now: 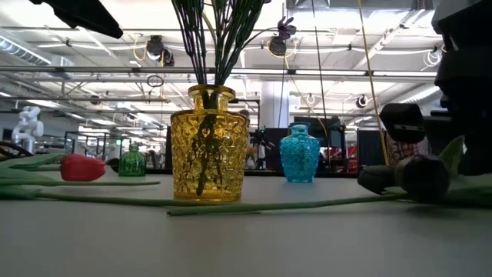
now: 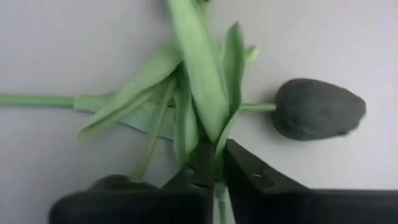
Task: Sort flowers into vase by color
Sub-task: Put the bottom black flower into the green vase
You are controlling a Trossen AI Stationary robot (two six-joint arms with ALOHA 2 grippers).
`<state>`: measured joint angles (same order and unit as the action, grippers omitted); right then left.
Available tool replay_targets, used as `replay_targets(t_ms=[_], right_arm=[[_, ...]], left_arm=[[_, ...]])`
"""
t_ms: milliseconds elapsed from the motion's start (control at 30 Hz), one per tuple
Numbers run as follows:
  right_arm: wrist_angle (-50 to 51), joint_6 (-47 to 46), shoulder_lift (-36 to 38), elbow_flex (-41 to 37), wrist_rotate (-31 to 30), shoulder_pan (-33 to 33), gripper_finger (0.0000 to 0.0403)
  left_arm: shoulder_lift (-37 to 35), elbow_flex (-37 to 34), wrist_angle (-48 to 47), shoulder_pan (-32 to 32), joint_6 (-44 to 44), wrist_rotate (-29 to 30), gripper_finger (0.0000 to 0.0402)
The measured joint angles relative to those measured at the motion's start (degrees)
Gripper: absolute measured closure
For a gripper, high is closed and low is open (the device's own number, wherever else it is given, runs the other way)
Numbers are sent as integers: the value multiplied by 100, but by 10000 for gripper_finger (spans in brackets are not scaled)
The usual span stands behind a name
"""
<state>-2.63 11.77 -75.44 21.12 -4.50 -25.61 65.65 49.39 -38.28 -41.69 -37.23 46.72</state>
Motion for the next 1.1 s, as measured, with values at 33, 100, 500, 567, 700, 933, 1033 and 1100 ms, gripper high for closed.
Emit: replay_targets(t_ms=[33,100,500,567,700,933,1033,1100], right_arm=[[2,38,0,0,-3,0,394],[2,110,0,0,-3,0,391],[54,432,578,18,-4,0,400],[278,437,827,129,-4,0,400],[778,439,1358,446,-4,0,401],[988,409,2238,1023,-44,0,402],[924,405,2541,1236,-448,2,402],[666,402,2696,1330,-918,4,402]], left_arm=[[0,0,0,0,0,0,277],[0,0,0,0,2,0,277],[0,0,4,0,0,0,277],[0,0,7,0,2,0,277],[0,0,7,0,2,0,277],[2,0,9,0,6,5,277],[2,0,9,4,9,272,277],[2,0,7,4,15,612,277]])
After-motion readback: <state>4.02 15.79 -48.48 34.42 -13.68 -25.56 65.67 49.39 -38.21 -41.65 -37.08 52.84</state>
